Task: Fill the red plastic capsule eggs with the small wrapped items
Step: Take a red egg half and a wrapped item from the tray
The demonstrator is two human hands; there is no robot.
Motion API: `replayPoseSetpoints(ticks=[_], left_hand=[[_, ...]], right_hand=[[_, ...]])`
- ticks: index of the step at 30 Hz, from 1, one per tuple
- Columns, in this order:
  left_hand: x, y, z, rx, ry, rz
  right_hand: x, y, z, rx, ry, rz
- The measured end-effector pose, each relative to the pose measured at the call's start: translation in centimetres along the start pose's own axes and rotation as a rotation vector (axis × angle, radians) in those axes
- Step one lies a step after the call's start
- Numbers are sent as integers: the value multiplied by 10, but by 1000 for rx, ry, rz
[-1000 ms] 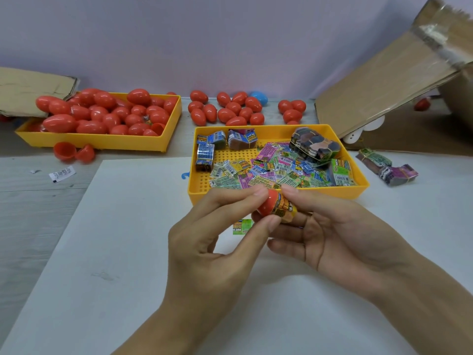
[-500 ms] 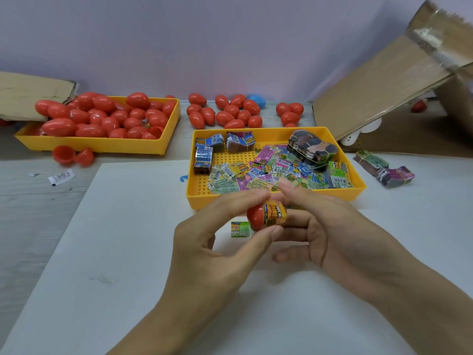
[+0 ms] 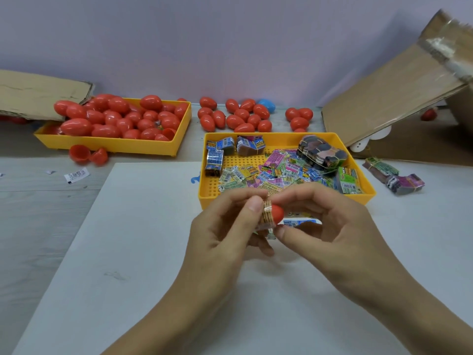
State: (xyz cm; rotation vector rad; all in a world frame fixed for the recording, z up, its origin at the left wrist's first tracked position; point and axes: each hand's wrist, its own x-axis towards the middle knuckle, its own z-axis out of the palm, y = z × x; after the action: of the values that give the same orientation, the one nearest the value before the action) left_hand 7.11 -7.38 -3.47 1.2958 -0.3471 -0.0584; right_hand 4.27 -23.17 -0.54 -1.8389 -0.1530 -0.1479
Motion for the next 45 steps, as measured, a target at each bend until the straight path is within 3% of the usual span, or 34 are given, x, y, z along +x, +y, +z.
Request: replayPoseSetpoints(ticks=[4,7,10,17,20,23,28,34,37,41,45], left_hand=[[0,0,0,112,11,177],[-1,-3,-1,179,-49,274],[-2,-4,0,156,-70,222],[2,2,-3,-33,20,-156],[3,3,0,15,68,-92],[3,0,-1,58,116,30],[3,1,-2,1,16,113],[6,-2,-2,-50,-58,15],[9,-3,-4,-92,-45,-19],[8,-5,-6,-74,-61,-18],[10,-7,-5,-88,-55,-13]], right_hand=[[4,-2,-1,251,59,168],[5,-5,2,302,43,287],[3,-3,4,283,29,216],[0,6,4,118,72,32],[-1,6,4,135,21,-2],[2,5,2,274,73,93],[7,0,0,334,90,268],[4,-7,3,296,137,67],[2,-15,3,-40,253,-185],[4,-25,-25,-657,440,-705],[23,-45,-92,-935,679,-891]])
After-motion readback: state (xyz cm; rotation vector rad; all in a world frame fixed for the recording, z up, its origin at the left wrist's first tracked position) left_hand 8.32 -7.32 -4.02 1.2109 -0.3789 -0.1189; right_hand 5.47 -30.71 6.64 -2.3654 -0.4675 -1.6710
